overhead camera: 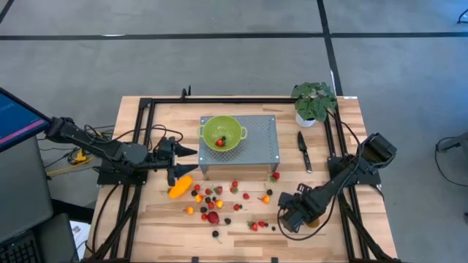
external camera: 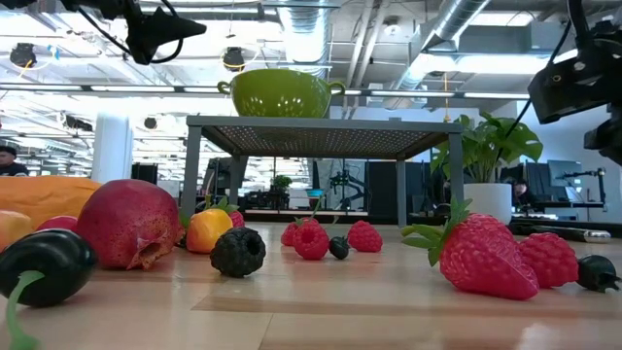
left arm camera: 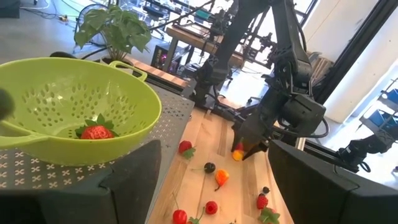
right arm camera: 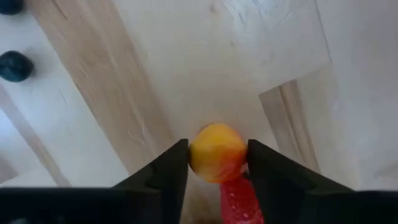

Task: Pick & Place Fruit
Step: Put the peach into the green strainer bowl on the shelf

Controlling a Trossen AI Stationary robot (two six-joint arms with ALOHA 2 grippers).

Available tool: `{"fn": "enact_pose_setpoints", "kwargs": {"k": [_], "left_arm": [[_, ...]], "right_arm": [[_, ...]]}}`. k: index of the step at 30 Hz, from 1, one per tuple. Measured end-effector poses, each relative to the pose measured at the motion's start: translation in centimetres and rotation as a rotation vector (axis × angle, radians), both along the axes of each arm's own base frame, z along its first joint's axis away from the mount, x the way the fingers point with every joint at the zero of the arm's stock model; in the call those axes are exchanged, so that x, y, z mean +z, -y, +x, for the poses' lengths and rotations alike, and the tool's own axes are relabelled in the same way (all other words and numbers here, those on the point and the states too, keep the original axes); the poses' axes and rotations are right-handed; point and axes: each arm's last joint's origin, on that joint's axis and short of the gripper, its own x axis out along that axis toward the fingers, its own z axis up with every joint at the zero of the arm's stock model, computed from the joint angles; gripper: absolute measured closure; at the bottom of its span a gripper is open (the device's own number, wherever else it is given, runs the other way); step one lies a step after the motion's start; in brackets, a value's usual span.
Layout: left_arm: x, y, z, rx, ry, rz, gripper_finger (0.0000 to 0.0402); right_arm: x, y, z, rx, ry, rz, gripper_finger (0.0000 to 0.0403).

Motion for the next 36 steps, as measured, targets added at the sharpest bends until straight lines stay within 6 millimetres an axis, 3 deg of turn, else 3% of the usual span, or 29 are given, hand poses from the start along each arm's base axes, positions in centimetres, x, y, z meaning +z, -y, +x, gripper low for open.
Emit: {"fn": "enact_pose_setpoints", "kwargs": {"k": [6,21,29,36], "left_arm": [[0.0,0.0,0.0,0.0,0.004,-0.001,0.0111],[0.1,0.0,0.0,0.0,0.006,-0.002,0.0111],[0.1,0.0,0.0,0.0,0.008,-0.003,0.0111],[0.1,0.0,0.0,0.0,0.01,-0.004,0.0111]], "right_arm": [[0.0,0.0,0.0,0.009,-0.001,0.001,0.0302],[0.6,0.8,0.6,0.091,0.012,0.003,0.0303],[4.3,1.7,2.1,0.195,0.143,0.06,0.0304],[8.7,3.5,4.9,0.354,0.412,0.09,0.0304]]}}
